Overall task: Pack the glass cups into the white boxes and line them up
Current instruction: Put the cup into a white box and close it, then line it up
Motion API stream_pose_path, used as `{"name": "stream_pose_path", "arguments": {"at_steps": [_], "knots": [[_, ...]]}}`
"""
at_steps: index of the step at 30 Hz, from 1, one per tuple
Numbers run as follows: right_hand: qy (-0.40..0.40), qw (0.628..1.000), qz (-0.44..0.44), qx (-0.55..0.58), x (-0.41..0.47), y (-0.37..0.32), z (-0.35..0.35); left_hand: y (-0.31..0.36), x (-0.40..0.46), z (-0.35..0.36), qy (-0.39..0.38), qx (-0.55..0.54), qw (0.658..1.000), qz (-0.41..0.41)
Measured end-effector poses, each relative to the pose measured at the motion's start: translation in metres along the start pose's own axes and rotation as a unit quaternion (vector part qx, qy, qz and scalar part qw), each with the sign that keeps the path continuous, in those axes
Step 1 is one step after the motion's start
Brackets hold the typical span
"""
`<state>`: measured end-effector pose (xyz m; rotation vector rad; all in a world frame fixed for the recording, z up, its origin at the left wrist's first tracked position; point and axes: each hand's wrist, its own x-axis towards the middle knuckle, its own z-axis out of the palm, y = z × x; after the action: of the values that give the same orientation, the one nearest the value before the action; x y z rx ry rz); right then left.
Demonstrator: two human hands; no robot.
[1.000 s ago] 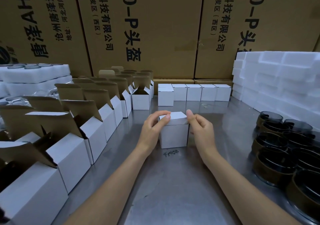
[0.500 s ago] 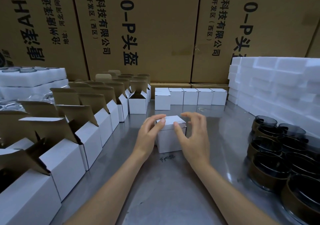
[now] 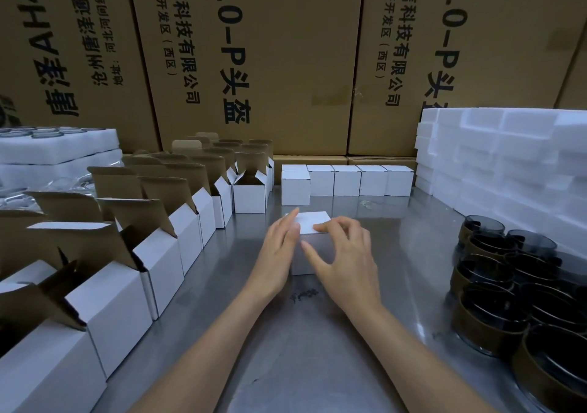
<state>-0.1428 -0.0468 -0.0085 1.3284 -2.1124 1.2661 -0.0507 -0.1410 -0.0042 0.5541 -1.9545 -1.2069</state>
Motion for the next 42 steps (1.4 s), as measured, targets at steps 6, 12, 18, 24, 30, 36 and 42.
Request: {"name": "stream_pose_path", "arguments": {"at_steps": [6,12,18,24,30,36,42], "knots": [[-0.036,0.997,0.053,-0.049,0.007,0.011,0.003,-0.008,0.005,-0.002,0.004,-0.002,1.0,-0.02],[-0.041,0.991,0.113,-0.062,0.034,0.036,0.01,-0.022,0.028,-0.003,-0.002,0.108,0.993,-0.035],[-0.05,0.984,0.137,-0.099,0.073,0.064,0.028,-0.039,0.075,-0.003,0.008,0.112,0.991,-0.07],[-0.06,0.979,0.137,-0.136,0.114,0.094,0.056,-0.053,0.125,-0.001,0.014,0.106,0.989,-0.101],[-0.084,0.977,0.101,-0.17,0.151,0.114,0.084,-0.068,0.163,0.004,0.032,0.119,0.986,-0.116],[-0.105,0.977,0.07,-0.171,0.17,0.123,0.101,-0.077,0.182,0.007,0.052,0.141,0.984,-0.094],[-0.106,0.979,0.066,-0.16,0.179,0.128,0.107,-0.08,0.19,0.009,0.05,0.118,0.988,-0.084]]}}
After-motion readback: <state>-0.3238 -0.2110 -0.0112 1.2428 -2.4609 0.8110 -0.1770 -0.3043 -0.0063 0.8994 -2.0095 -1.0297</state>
